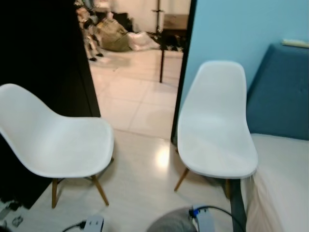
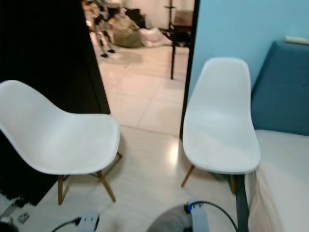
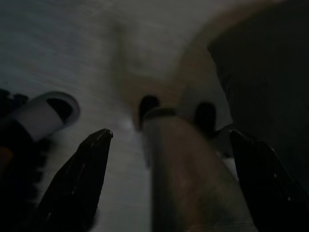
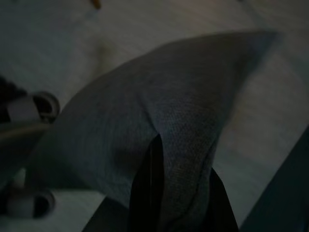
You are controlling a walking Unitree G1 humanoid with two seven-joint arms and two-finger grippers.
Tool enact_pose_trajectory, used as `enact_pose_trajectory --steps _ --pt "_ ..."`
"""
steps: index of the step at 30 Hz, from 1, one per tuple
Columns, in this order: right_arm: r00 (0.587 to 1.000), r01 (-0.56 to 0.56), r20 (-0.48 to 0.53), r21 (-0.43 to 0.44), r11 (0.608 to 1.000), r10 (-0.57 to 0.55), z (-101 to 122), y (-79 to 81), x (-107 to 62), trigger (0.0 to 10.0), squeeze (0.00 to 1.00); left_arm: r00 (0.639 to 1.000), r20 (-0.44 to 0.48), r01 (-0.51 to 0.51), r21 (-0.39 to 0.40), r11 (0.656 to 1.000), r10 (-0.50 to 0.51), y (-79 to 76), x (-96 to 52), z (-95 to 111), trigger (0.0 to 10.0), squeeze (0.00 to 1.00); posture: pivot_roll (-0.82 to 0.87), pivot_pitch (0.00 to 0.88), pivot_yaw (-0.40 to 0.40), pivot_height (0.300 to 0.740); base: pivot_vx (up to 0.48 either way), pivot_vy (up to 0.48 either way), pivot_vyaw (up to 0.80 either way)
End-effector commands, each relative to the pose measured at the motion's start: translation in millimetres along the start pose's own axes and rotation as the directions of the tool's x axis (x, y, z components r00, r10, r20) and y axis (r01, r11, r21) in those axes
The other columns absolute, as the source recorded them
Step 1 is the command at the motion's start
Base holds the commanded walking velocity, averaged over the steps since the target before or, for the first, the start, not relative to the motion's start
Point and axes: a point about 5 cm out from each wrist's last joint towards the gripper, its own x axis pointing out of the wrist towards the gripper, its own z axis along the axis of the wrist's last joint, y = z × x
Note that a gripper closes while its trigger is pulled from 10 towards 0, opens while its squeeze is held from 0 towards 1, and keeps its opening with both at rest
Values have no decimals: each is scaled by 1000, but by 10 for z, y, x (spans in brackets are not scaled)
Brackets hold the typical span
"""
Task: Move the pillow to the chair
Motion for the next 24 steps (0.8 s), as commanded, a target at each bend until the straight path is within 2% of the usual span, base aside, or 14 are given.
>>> enact_pose_trajectory --steps 1,4,12,19,24 --pt "1000 -7 20 -20 1000 7 59 24 13 10000 0 1000 -10 -15 -15 1000 15 33 -6 -18 10000 0 19 0 -41 740 0 0 800" --pt "1000 -9 19 -24 1000 10 51 38 16 10000 0 1000 -4 -9 8 1000 9 8 0 -2 10000 0 20 0 -39 740 0 0 796" --pt "1000 -14 22 -25 1000 15 48 51 18 10000 0 1000 7 -7 3 1000 7 5 3 22 10000 0 24 0 -38 740 0 0 794" --pt "1000 -12 9 -60 998 12 23 66 20 10000 0 1000 6 -9 7 1000 9 25 -7 -6 10000 0 32 0 -39 740 0 0 783" --pt "1000 -6 18 -41 999 7 23 66 20 10000 0 1000 7 -2 8 1000 2 12 -5 -5 10000 0 34 0 -43 740 0 0 768"
